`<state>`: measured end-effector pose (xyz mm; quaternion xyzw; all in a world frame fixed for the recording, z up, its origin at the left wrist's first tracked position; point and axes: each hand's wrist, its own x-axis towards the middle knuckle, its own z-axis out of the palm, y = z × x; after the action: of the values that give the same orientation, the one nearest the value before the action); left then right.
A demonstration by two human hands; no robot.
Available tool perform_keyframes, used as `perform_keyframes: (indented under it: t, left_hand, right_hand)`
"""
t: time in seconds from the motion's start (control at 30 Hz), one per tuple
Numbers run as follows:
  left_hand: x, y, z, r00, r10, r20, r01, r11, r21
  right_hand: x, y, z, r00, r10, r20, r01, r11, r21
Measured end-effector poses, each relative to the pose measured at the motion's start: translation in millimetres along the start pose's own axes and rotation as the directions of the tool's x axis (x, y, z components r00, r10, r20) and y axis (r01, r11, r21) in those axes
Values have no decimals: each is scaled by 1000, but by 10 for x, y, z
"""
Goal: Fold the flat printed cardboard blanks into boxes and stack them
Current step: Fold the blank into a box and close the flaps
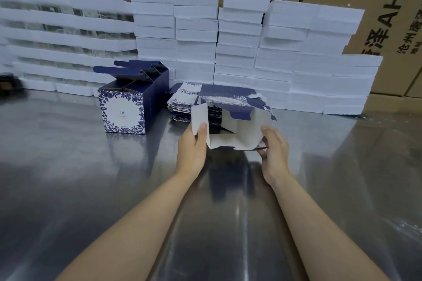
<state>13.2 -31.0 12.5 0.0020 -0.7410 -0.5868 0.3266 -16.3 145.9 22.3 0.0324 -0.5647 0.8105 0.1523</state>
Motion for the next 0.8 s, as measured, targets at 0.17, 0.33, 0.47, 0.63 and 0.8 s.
perform_keyframes:
  t: [0.17, 0.33, 0.47, 0.63, 0.8]
  left_hand:
    - [71, -8, -51, 990, -138, 16, 138, 974, -182]
    - [39, 19, -53, 989, -144, 24, 146, 977, -157]
    - [50, 33, -59, 987, -157, 22, 158, 979, -129]
    - [34, 13, -40, 992, -129, 14, 129, 988, -85]
    - [47, -13, -49, 994, -106, -16, 105, 994, -40]
  right_hand:
    - [42, -16, -71, 991, 37, -131, -38, 999, 1]
    - [79, 39, -79, 992, 60, -111, -72, 992, -100]
    - [68, 31, -85, 993, 118, 13, -118, 993, 3]
    - [72, 21, -61, 988, 72, 140, -91, 986, 138]
    - [13, 117, 11, 996, -57, 66, 70, 976, -209]
